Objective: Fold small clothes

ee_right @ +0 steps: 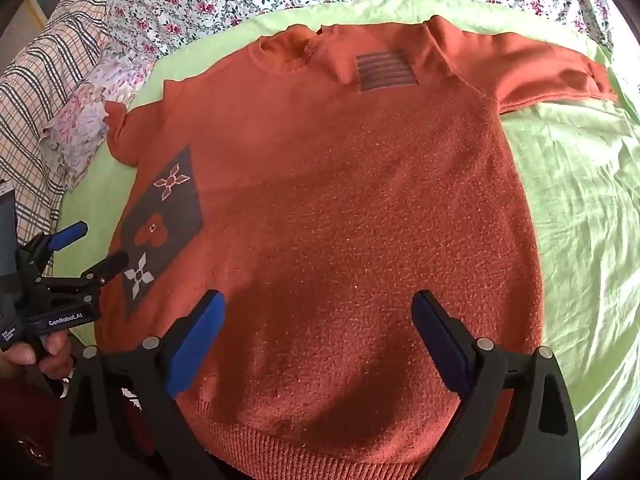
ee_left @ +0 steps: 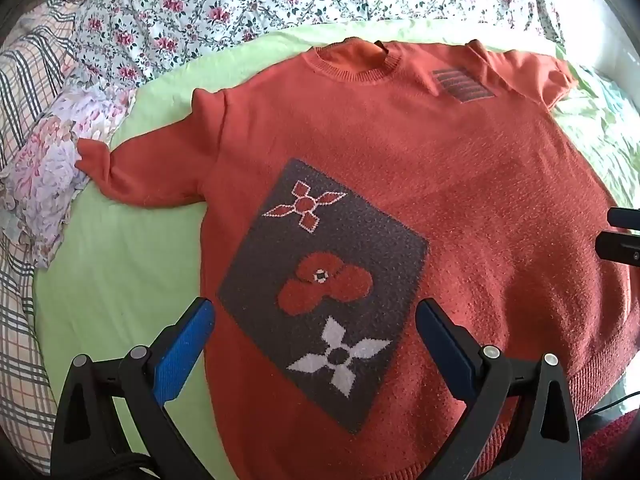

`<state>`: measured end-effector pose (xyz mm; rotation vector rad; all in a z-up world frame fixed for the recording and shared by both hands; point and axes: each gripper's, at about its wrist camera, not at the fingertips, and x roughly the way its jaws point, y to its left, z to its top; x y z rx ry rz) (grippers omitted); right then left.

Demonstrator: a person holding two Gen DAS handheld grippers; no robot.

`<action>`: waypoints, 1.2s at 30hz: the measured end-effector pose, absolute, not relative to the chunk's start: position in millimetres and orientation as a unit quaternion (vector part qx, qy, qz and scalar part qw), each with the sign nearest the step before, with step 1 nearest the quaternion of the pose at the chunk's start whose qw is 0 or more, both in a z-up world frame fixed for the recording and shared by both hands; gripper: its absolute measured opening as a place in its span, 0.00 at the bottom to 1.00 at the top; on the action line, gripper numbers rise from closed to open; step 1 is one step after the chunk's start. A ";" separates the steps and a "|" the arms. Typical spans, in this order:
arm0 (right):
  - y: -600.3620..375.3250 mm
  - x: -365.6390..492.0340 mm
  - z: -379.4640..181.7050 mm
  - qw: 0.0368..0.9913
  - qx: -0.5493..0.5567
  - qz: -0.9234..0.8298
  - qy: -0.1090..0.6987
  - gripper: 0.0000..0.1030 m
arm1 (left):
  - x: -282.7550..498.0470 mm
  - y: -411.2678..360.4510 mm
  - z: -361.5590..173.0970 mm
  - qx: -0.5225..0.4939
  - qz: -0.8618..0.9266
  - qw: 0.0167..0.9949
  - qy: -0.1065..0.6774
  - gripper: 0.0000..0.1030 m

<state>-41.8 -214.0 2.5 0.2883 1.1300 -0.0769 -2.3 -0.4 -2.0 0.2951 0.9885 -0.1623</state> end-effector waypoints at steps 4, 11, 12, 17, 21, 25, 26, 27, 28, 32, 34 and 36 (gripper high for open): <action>-211.2 -38.4 1.4 0.833 0.136 -0.037 0.535 0.92 | -2.4 -2.0 -2.4 0.138 -0.076 0.868 0.471 0.98; -212.4 -36.5 0.2 0.833 0.136 -0.037 0.535 0.92 | 3.6 2.1 -5.1 0.134 -0.072 0.868 0.473 0.98; -212.6 -35.6 0.3 0.833 0.136 -0.037 0.535 0.92 | 3.4 2.4 -5.3 0.135 -0.072 0.868 0.472 0.98; -214.9 -33.0 0.4 0.832 0.137 -0.036 0.537 0.92 | 6.1 3.3 -6.5 0.136 -0.073 0.867 0.474 0.98; -205.1 -33.2 -4.6 0.832 0.138 -0.037 0.536 0.92 | 7.9 3.2 -8.3 0.136 -0.075 0.865 0.477 0.98; -208.2 -33.4 -4.6 0.831 0.140 -0.034 0.537 0.92 | 10.2 -0.2 -9.6 0.133 -0.076 0.864 0.480 0.98; -208.5 -32.7 -4.5 0.831 0.141 -0.033 0.537 0.92 | 10.2 -0.5 -10.1 0.132 -0.077 0.863 0.481 0.98; -208.4 -32.9 -4.2 0.833 0.140 -0.034 0.535 0.92 | 10.5 -1.2 -10.4 0.131 -0.079 0.862 0.483 0.98; -208.6 -33.1 -4.0 0.835 0.137 -0.034 0.531 0.92 | 11.0 -2.1 -10.7 0.130 -0.079 0.862 0.483 0.98; -210.6 -32.6 -2.9 0.836 0.137 -0.035 0.530 0.92 | 12.8 -4.7 -11.1 0.131 -0.079 0.863 0.482 0.98; -212.7 -32.2 -2.0 0.836 0.137 -0.036 0.530 0.92 | 15.1 -6.2 -11.0 0.129 -0.080 0.861 0.486 0.98; -214.6 -30.7 -0.7 0.836 0.137 -0.038 0.530 0.92 | 18.0 -7.2 -10.7 0.126 -0.080 0.859 0.491 0.98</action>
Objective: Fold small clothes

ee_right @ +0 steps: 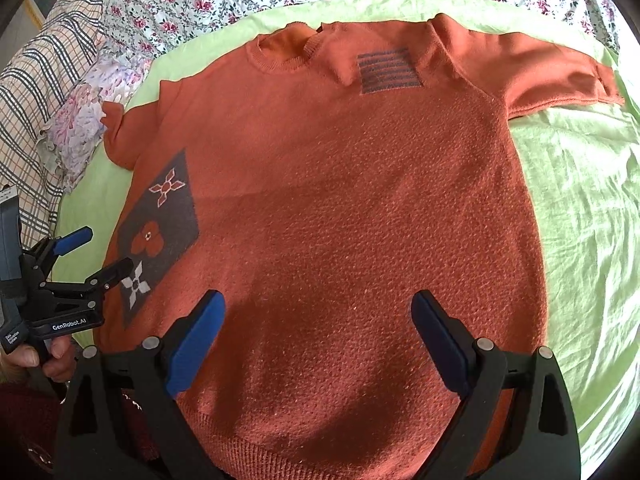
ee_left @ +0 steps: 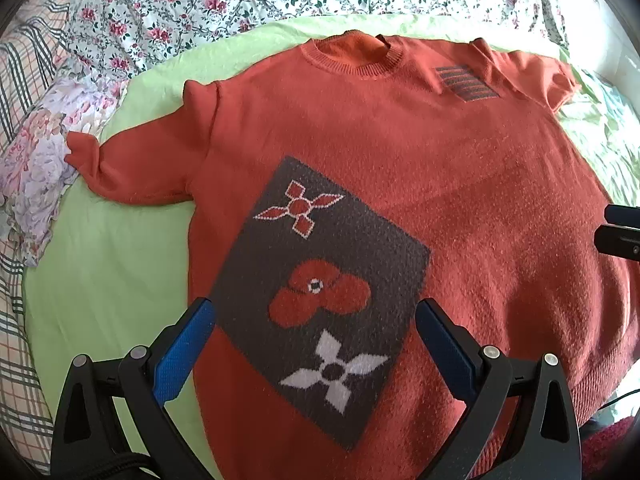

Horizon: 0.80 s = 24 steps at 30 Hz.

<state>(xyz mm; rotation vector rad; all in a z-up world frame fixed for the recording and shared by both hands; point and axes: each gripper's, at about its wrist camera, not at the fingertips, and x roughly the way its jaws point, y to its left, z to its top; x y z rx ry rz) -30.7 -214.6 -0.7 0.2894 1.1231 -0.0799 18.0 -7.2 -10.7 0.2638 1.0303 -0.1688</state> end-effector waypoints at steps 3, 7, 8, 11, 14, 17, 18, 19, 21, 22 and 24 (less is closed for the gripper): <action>-218.9 -26.6 1.8 0.835 0.137 -0.037 0.532 0.92 | 22.9 -8.2 -9.7 0.118 -0.084 0.852 0.503 0.98; -224.2 -18.6 4.4 0.832 0.141 -0.034 0.535 0.92 | 28.8 -10.7 -8.1 0.122 -0.083 0.855 0.498 0.98; -225.8 -16.9 5.3 0.833 0.142 -0.033 0.534 0.92 | 30.3 -10.7 -7.5 0.119 -0.084 0.855 0.498 0.98; -230.0 -13.7 6.5 0.833 0.143 -0.033 0.533 0.92 | 36.8 -12.9 -6.2 0.113 -0.086 0.854 0.501 0.98; -238.6 -12.8 4.7 0.830 0.158 -0.034 0.534 0.92 | 43.7 -16.3 -7.1 0.117 -0.084 0.853 0.501 0.98; -250.6 -13.3 2.5 0.827 0.168 -0.042 0.535 0.92 | 52.4 -19.7 -8.2 0.117 -0.082 0.852 0.504 0.98; -253.8 -13.3 2.2 0.826 0.169 -0.046 0.536 0.92 | 56.3 -21.4 -8.3 0.118 -0.080 0.851 0.505 0.98; -259.7 -13.8 1.8 0.825 0.173 -0.050 0.536 0.92 | 60.4 -23.1 -8.0 0.117 -0.080 0.852 0.505 0.98; -272.0 -14.5 2.6 0.826 0.180 -0.059 0.531 0.92 | 68.9 -27.4 -7.2 0.117 -0.078 0.852 0.505 0.98; -282.6 -14.6 4.1 0.830 0.186 -0.065 0.523 0.92 | 72.5 -29.4 -7.0 0.117 -0.076 0.852 0.505 0.98; -301.7 -14.8 5.7 0.831 0.200 -0.077 0.513 0.92 | 80.9 -34.1 -5.3 0.115 -0.073 0.853 0.503 0.98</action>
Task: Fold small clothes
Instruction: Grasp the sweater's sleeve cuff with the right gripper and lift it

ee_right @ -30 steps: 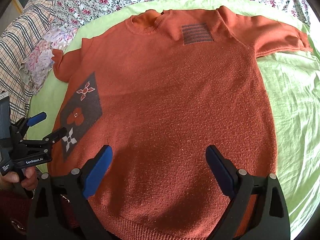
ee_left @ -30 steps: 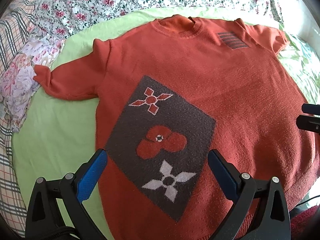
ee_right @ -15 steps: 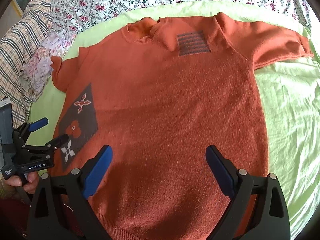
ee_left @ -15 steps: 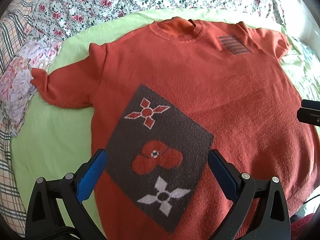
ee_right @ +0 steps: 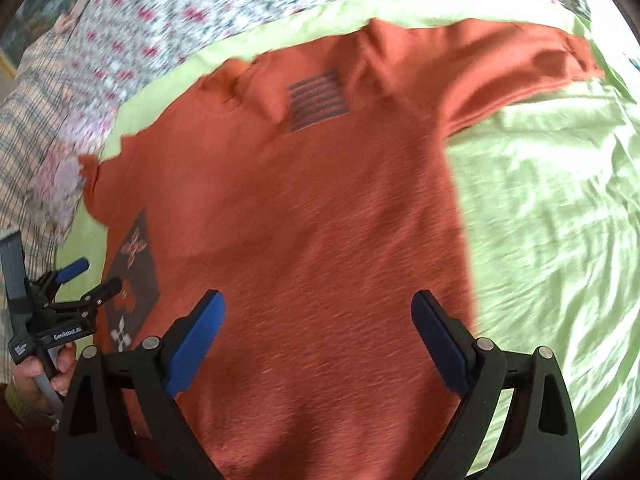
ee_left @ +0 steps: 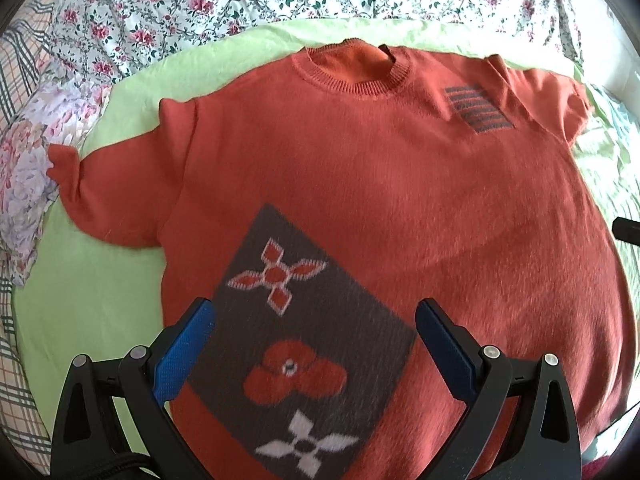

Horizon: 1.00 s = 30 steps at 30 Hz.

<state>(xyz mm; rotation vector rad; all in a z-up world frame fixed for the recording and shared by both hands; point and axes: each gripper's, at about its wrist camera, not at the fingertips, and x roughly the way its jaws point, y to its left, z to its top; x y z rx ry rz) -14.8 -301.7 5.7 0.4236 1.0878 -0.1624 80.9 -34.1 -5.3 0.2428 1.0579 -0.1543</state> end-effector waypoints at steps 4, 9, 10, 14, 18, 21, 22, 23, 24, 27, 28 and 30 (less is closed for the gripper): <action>-344.5 -13.7 8.0 0.827 0.218 -0.112 0.506 0.92 | 99.6 -44.8 -0.8 0.110 -0.062 0.854 0.504 0.98; -414.8 -14.6 13.3 0.827 0.246 -0.162 0.479 0.92 | 115.6 -57.5 0.5 0.106 -0.050 0.850 0.513 0.98; -434.4 -14.1 14.9 0.826 0.253 -0.175 0.472 0.92 | 118.6 -60.4 -0.1 0.103 -0.049 0.850 0.515 0.98; -498.5 -9.4 19.1 0.823 0.277 -0.211 0.448 0.91 | 128.9 -71.6 -1.9 0.091 -0.051 0.848 0.519 0.98; -571.6 -7.0 23.2 0.819 0.311 -0.252 0.412 0.91 | 134.3 -82.1 -9.5 0.100 -0.042 0.841 0.530 0.98; -623.2 2.9 20.3 0.807 0.333 -0.286 0.395 0.90 | 138.0 -89.1 -17.8 0.101 -0.040 0.833 0.543 0.98; -639.8 7.3 20.2 0.806 0.333 -0.293 0.392 0.87 | 138.6 -92.0 -23.0 0.103 -0.039 0.828 0.550 0.98; -659.5 14.7 19.2 0.806 0.337 -0.296 0.385 0.80 | 139.1 -94.1 -26.3 0.103 -0.038 0.825 0.555 0.98; -671.8 13.6 20.4 0.807 0.340 -0.298 0.380 0.74 | 139.3 -96.3 -30.3 0.104 -0.038 0.821 0.559 0.98; -712.5 28.4 10.7 0.792 0.360 -0.319 0.376 0.63 | 140.6 -103.1 -40.9 0.104 -0.036 0.812 0.574 0.98; -725.2 30.5 8.2 0.789 0.365 -0.324 0.372 0.63 | 141.1 -106.4 -44.2 0.104 -0.036 0.808 0.579 0.98; -745.0 38.6 0.5 0.783 0.377 -0.335 0.365 0.60 | 144.3 -111.5 -45.7 0.099 -0.041 0.807 0.581 0.98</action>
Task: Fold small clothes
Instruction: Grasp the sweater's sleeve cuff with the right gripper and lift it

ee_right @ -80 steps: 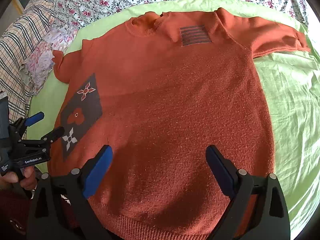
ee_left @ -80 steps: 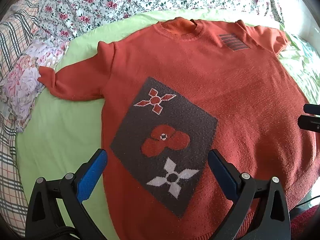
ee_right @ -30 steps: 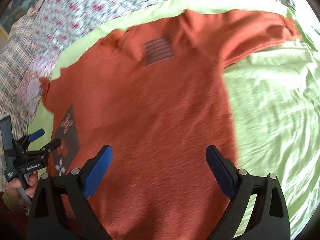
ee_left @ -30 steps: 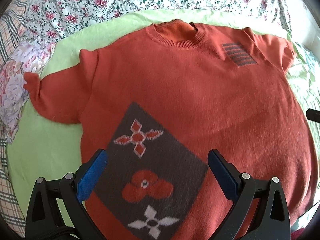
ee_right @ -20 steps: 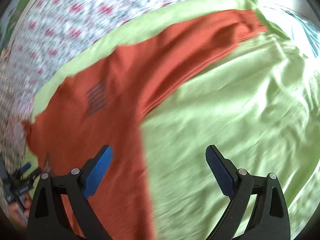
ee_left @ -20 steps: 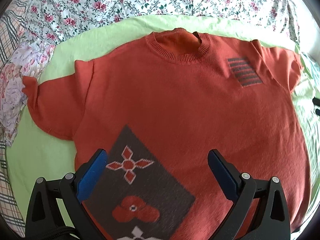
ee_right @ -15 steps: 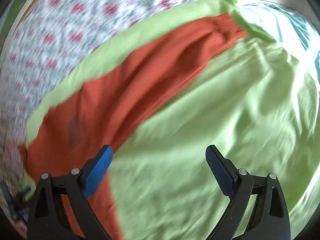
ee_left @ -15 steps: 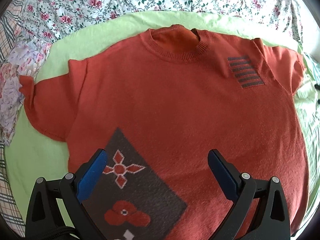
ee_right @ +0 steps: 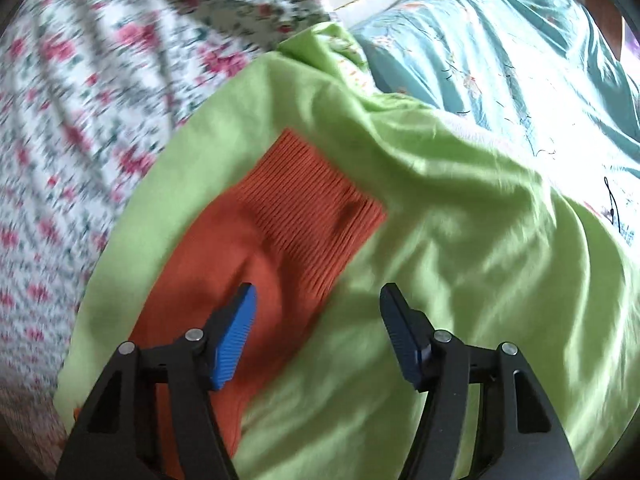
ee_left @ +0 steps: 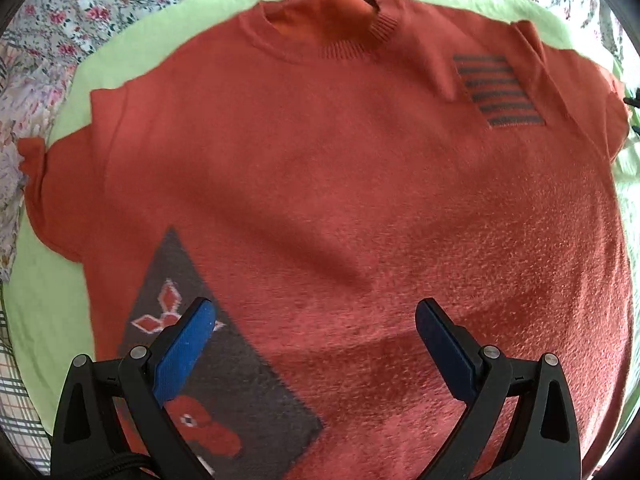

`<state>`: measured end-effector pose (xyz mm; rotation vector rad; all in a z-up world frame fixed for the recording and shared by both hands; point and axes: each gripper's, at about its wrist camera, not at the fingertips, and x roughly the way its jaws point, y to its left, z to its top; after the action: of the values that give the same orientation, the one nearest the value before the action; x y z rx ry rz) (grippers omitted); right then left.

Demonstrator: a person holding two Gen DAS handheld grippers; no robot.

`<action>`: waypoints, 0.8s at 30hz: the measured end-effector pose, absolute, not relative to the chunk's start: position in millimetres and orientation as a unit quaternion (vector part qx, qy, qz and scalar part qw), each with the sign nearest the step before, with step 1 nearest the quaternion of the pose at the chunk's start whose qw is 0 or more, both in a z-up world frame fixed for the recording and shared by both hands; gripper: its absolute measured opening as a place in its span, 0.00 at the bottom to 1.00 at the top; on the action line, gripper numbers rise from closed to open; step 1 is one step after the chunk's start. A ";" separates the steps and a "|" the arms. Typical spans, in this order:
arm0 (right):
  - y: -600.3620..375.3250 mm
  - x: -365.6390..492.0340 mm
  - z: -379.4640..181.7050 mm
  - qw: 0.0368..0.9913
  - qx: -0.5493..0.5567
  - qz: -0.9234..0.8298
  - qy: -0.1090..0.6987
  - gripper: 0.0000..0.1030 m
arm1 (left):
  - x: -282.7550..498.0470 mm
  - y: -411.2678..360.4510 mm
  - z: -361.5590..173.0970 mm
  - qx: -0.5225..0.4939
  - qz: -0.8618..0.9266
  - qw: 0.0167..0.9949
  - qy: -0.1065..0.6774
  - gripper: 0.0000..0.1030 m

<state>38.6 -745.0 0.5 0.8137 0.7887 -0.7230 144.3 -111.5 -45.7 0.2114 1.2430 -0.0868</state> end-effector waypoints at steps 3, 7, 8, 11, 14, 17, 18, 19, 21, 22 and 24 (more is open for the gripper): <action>-765.5 43.7 -7.4 0.780 0.390 -0.339 0.354 0.50 | 145.4 -119.3 -47.6 0.102 -0.046 0.805 0.583 0.98; -771.4 55.2 -6.1 0.790 0.381 -0.327 0.352 0.14 | 146.6 -125.8 -48.1 0.104 -0.054 0.804 0.583 0.98; -767.0 57.1 -1.0 0.796 0.379 -0.317 0.349 0.10 | 146.7 -127.2 -47.0 0.104 -0.054 0.803 0.585 0.98; -737.5 62.8 22.1 0.820 0.353 -0.287 0.346 0.09 | 151.6 -126.0 -46.6 0.092 -0.064 0.806 0.581 0.98; -692.3 70.8 44.4 0.841 0.335 -0.242 0.350 0.09 | 153.9 -121.4 -41.6 0.085 -0.071 0.811 0.574 0.98; -636.8 80.5 57.9 0.853 0.331 -0.187 0.357 0.09 | 154.5 -115.7 -28.4 0.077 -0.074 0.814 0.571 0.98; -621.0 84.0 59.1 0.855 0.333 -0.169 0.361 0.09 | 153.6 -111.8 -25.9 0.074 -0.075 0.816 0.568 0.98; -592.9 90.9 61.3 0.856 0.338 -0.142 0.364 0.09 | 152.4 -107.3 -23.6 0.071 -0.075 0.818 0.566 0.98; -561.7 100.6 57.2 0.855 0.345 -0.106 0.373 0.09 | 144.3 -93.0 -21.3 0.063 -0.073 0.823 0.560 0.98; -538.5 106.2 54.1 0.852 0.350 -0.086 0.379 0.09 | 142.9 -85.4 -18.8 0.057 -0.072 0.825 0.558 0.98; -493.5 120.5 46.1 0.845 0.366 -0.040 0.388 0.09 | 139.2 -69.4 -14.0 0.046 -0.068 0.829 0.554 0.98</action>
<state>120.5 -493.5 46.1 0.7719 0.8182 -0.0844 139.2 -69.4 -14.0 0.0973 1.1754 -0.1437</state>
